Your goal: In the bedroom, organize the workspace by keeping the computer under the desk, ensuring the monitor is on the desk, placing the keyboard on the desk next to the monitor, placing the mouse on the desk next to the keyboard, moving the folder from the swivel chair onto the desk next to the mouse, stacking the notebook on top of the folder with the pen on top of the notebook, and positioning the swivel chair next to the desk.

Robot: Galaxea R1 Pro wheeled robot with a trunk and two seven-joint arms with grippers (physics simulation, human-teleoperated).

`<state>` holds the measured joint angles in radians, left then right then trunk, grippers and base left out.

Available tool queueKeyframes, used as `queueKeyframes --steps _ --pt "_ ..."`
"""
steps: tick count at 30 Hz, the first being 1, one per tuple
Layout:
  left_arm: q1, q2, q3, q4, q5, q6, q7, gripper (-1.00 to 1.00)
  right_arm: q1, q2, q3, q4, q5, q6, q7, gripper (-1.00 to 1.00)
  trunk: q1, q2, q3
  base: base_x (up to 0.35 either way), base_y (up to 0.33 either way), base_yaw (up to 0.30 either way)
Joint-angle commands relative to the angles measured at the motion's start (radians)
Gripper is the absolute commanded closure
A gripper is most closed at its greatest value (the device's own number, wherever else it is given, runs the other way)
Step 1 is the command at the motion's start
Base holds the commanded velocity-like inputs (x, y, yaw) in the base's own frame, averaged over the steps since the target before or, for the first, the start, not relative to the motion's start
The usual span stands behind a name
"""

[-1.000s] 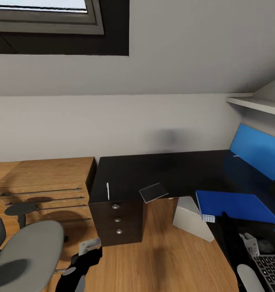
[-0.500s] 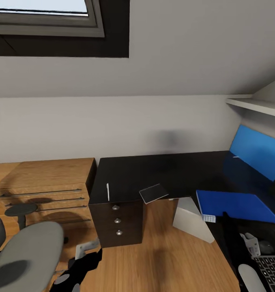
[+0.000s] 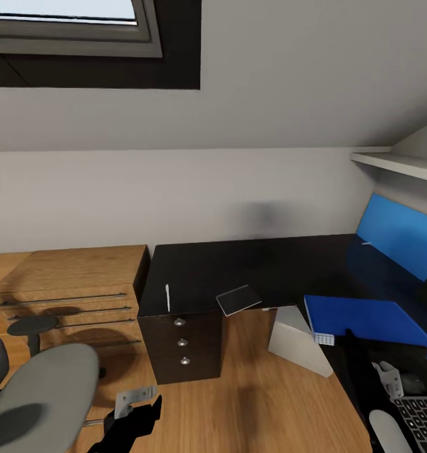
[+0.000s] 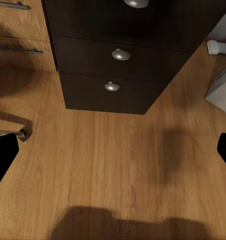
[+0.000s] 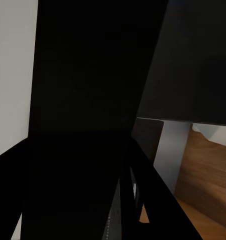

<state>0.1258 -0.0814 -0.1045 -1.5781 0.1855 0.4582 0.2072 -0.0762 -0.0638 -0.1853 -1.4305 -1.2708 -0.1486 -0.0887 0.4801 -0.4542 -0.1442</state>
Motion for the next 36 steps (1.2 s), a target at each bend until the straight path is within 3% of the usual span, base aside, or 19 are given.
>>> queueKeyframes --steps 1,14,15,16,17,20,24,28,36 --pt "0.0 0.0 -0.003 0.012 0.009 0.0 0.01 -1.0 0.0 -0.001 0.001 -0.001 -0.009 -0.005 -0.003 1.0 0.001 -0.002 -0.002 0.03 0.0 0.0" --pt "0.0 -0.001 -0.004 0.02 0.009 -0.001 0.01 -1.0 0.0 -0.001 -0.001 0.01 -0.007 -0.011 -0.003 1.0 0.001 -0.002 -0.002 0.23 0.0 0.0" --pt "0.0 -0.002 -0.007 0.02 0.011 -0.001 0.011 -1.0 -0.041 -0.006 0.0 0.176 -0.005 -0.101 -0.005 1.0 0.001 -0.002 -0.002 0.005 0.0 0.0" --pt "0.0 -0.003 -0.008 0.02 0.011 -0.001 0.011 -1.0 -0.074 -0.01 0.0 0.224 -0.004 -0.12 -0.005 1.0 0.001 -0.002 -0.002 0.003 0.0 0.0" --pt "0.0 -0.004 -0.009 0.021 0.011 -0.001 0.011 -1.0 -0.165 -0.025 0.001 0.329 -0.003 -0.157 -0.004 1.0 0.001 -0.002 -0.002 0.001 0.0 0.0" --pt "0.0 -0.004 -0.009 0.021 0.011 -0.001 0.011 -1.0 -0.274 -0.039 0.001 0.454 -0.003 -0.181 -0.004 1.0 0.001 -0.002 -0.002 0.0 0.0 0.0" --pt "0.0 -0.004 -0.009 0.021 0.011 -0.001 0.011 -1.0 -0.368 -0.045 0.001 0.566 -0.001 -0.191 -0.003 1.0 0.001 -0.002 -0.002 0.0 0.0 0.0" --pt "0.0 -0.004 -0.01 0.021 0.011 -0.001 0.011 -1.0 -0.414 -0.048 0.001 0.63 -0.002 -0.193 -0.004 1.0 0.001 -0.002 -0.002 0.0 0.0 0.0" --pt "0.0 -0.005 -0.011 0.02 0.011 -0.003 0.011 -1.0 -0.424 -0.044 0.0 0.651 -0.008 -0.192 -0.005 1.0 0.001 -0.002 -0.002 0.0 0.0 0.0"
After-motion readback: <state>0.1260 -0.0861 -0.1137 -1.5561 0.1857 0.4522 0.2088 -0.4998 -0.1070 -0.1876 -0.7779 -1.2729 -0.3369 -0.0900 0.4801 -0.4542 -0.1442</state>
